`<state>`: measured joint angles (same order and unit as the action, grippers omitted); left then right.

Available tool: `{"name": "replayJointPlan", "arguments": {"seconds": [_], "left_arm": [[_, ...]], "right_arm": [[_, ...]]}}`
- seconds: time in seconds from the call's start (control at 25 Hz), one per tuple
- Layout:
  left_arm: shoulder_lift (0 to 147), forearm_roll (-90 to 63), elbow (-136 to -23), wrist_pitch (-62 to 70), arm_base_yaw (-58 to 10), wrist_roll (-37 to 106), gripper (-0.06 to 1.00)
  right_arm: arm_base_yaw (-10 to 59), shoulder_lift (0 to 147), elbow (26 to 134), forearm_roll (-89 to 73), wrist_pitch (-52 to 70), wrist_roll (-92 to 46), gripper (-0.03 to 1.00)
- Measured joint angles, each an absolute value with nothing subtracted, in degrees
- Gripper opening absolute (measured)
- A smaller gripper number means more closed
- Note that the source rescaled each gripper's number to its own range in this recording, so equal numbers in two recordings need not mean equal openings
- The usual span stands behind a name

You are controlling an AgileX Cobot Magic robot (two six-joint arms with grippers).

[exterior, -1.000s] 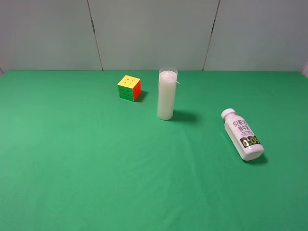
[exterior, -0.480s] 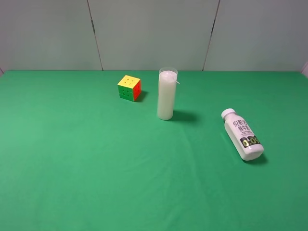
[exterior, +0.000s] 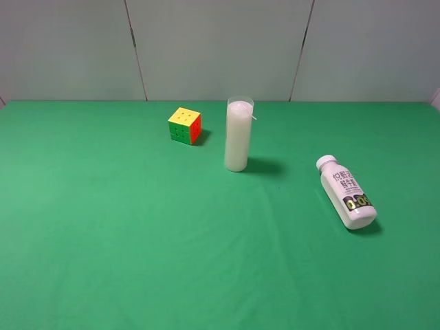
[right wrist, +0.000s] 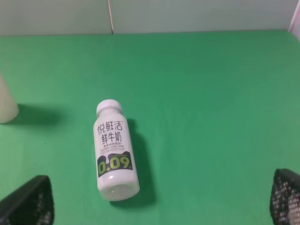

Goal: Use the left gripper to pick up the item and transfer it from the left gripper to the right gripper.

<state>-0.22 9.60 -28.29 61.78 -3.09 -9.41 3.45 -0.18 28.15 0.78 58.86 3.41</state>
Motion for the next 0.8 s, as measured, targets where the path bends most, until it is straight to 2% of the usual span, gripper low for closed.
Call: {"name": "replayJointPlan", "arguments": {"seconds": [0.44,0.8], "left_arm": [[-0.22,9.60,-28.29,61.78,-3.09,-9.41,0.94],[-0.22,9.60,-28.29,61.78,-6.90,-9.41,0.94]], "right_arm": [[3.45,-0.18,28.15,0.78,58.86,3.41,1.00],[3.45,-0.18,28.15,0.78,58.86,3.41,1.00]]}}
